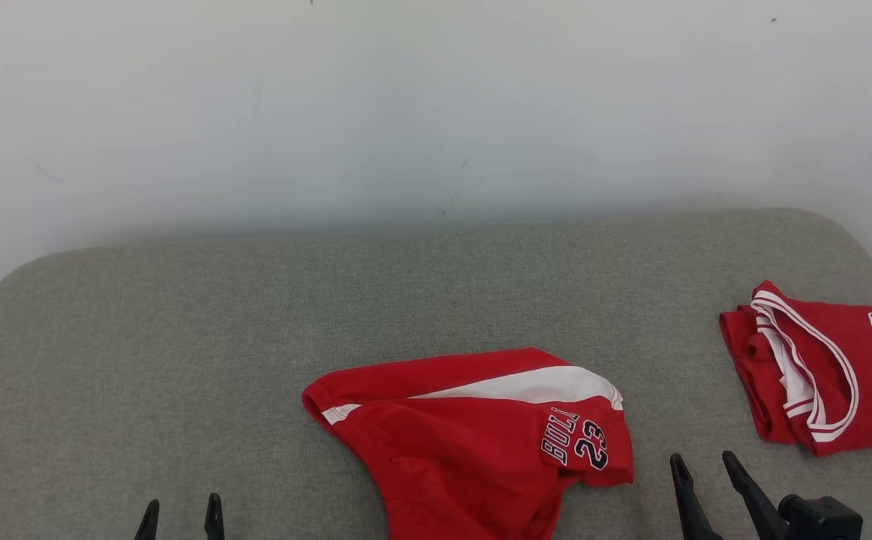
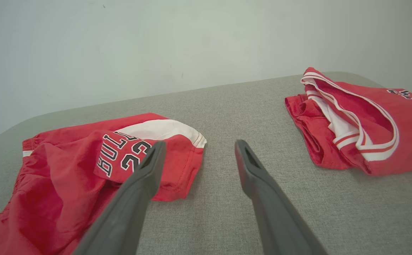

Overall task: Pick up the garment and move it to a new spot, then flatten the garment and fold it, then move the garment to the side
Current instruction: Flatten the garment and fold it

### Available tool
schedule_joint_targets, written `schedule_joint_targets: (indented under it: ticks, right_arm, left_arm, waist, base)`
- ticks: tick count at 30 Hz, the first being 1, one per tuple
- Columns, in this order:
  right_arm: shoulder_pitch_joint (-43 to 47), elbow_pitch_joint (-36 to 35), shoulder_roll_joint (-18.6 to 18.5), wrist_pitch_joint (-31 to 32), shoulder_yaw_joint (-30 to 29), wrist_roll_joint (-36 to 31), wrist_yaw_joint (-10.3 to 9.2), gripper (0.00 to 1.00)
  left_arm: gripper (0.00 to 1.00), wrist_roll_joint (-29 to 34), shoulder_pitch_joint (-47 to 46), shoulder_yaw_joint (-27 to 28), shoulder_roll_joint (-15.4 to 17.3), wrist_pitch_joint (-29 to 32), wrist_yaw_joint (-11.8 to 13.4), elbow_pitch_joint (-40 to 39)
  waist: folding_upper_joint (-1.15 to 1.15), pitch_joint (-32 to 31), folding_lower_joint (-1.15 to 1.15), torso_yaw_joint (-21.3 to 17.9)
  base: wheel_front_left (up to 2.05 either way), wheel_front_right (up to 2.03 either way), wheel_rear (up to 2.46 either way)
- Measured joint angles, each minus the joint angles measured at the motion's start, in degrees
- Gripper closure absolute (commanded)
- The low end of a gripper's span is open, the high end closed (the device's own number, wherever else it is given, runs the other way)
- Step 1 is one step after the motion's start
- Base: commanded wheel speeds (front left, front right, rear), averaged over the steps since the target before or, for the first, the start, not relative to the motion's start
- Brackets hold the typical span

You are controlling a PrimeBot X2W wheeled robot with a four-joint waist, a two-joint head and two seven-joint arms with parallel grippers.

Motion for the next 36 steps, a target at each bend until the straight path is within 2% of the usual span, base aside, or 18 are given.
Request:
schedule_joint_targets:
  ticks: [18,23,26,29,33,36]
  right_arm:
    - [-0.71,0.05,0.08,-0.46,0.55,0.07,0.00,0.00]
    - [-1.30,0.11,0.09,-0.24,0.78,0.07,0.00,0.00]
    - [-3.27,0.05,-0.38,0.25,1.26,0.04,0.00,0.00]
    - [-5.86,0.44,-0.80,2.11,1.02,0.04,0.00,0.00]
    - [-10.89,2.94,-1.53,8.33,0.58,0.18,-0.01,0.00]
    - [-15.16,4.87,-2.03,13.12,1.64,0.44,-0.01,0.00]
  left_arm:
    - [0.00,0.90,-0.81,0.51,-0.89,0.01,-1.19,1.96]
    - [0.00,-0.18,-2.61,-1.31,-0.98,0.01,-1.45,4.34]
    - [0.00,-1.68,-5.53,-4.24,-0.98,0.02,-1.51,7.11]
    - [0.00,-3.85,-9.12,-7.22,-1.12,4.28,-1.75,10.43]
    - [0.00,-7.21,-15.90,-9.34,-1.14,12.00,-1.77,14.11]
    - [0.00,-10.57,-20.12,-11.43,-1.15,17.66,-0.59,16.22]
  waist:
    - [0.00,1.12,0.00,-0.27]
    - [0.00,1.45,0.00,-0.42]
    - [0.00,1.82,0.00,-0.60]
    - [0.00,2.36,0.00,-0.88]
    - [0.00,3.50,0.00,-1.26]
    - [0.01,4.64,0.00,-1.55]
  base:
    - [0.00,0.00,0.00]
    - [0.00,0.00,0.00]
    - [0.00,0.00,0.00]
    - [0.00,0.00,0.00]
    - [0.00,0.00,0.00]
    - [0.00,0.00,0.00]
